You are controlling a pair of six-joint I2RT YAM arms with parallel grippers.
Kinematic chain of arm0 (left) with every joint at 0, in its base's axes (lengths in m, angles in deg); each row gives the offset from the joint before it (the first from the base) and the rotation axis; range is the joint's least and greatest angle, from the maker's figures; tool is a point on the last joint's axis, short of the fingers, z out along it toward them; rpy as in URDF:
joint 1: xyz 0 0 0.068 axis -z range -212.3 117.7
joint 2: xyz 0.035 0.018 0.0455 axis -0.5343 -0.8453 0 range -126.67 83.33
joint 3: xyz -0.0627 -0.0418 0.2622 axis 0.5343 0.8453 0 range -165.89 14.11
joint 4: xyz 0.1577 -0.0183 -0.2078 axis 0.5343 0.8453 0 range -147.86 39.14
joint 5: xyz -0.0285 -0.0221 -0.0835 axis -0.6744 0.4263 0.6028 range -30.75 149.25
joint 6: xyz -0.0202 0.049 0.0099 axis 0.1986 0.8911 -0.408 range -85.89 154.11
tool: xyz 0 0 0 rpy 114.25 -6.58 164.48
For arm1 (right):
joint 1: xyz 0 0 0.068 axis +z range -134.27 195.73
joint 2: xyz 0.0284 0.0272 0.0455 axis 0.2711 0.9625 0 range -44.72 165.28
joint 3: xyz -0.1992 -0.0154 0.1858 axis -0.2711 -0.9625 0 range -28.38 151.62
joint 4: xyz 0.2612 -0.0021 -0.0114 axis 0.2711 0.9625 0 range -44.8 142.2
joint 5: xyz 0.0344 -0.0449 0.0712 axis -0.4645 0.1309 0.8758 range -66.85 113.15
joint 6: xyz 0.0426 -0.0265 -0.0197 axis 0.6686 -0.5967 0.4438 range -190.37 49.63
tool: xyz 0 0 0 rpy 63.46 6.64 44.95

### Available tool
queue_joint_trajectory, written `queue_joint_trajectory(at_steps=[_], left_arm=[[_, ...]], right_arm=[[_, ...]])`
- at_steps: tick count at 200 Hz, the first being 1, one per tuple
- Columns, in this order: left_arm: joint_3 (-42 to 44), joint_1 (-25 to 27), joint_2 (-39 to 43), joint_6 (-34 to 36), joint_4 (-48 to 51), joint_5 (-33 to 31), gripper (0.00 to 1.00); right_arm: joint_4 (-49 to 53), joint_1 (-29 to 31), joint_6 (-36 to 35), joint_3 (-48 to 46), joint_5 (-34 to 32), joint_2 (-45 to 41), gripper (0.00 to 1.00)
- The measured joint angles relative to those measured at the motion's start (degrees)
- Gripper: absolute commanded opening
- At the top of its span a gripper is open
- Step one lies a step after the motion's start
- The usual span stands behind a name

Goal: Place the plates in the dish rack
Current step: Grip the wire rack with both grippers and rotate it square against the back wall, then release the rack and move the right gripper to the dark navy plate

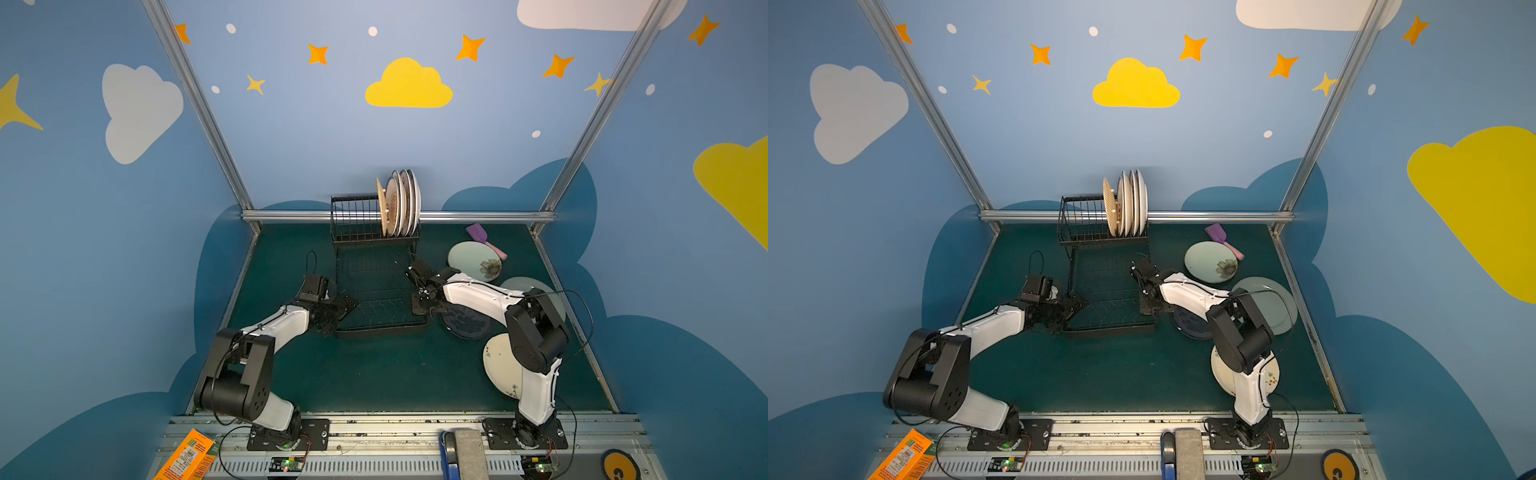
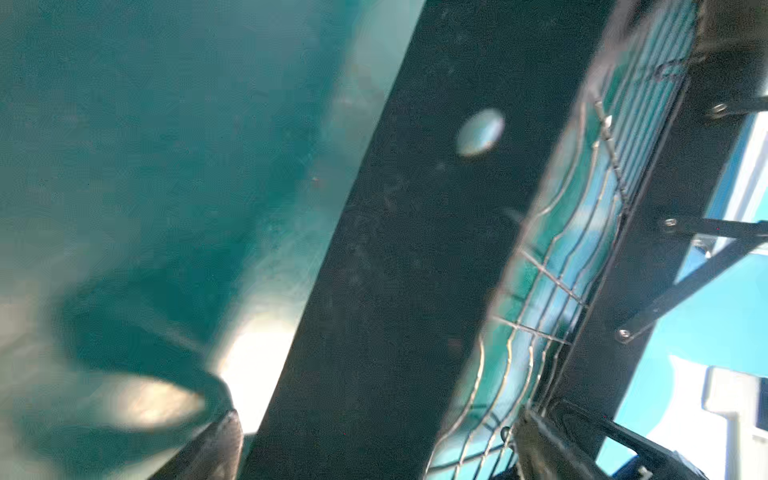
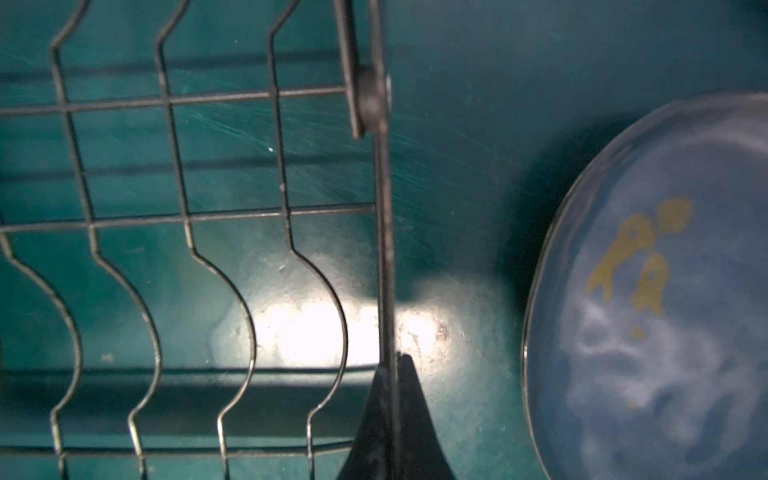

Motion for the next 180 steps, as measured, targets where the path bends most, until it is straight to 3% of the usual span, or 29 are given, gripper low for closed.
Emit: queue_joint_trajectory(at_steps=[32, 71, 124, 150, 180], left_arm=[[0.72, -3.02, 8.20, 0.09, 1.44, 1.07, 1.00], [2.34, -7.72, 20.33, 1.46, 7.43, 2.27, 1.00], [4.13, -8.39, 36.00, 2.43, 13.31, 8.92, 1.00], [6.36, -6.80, 39.67, -0.35, 13.18, 12.96, 1.00], [6.82, 0.61, 41.62, -3.13, 12.68, 12.96, 1.00]], right_arm=[[1.81, 0.00, -0.87, 1.75, 0.55, 0.92, 0.01], [2.25, 0.11, -2.75, 3.04, 1.31, 0.90, 0.31], [2.05, -0.37, -5.53, 5.35, 3.50, -1.88, 0.66], [2.27, -1.05, -6.84, 5.31, 4.11, -6.95, 0.78], [1.79, -3.85, -8.63, 1.95, 6.73, -16.85, 0.84]])
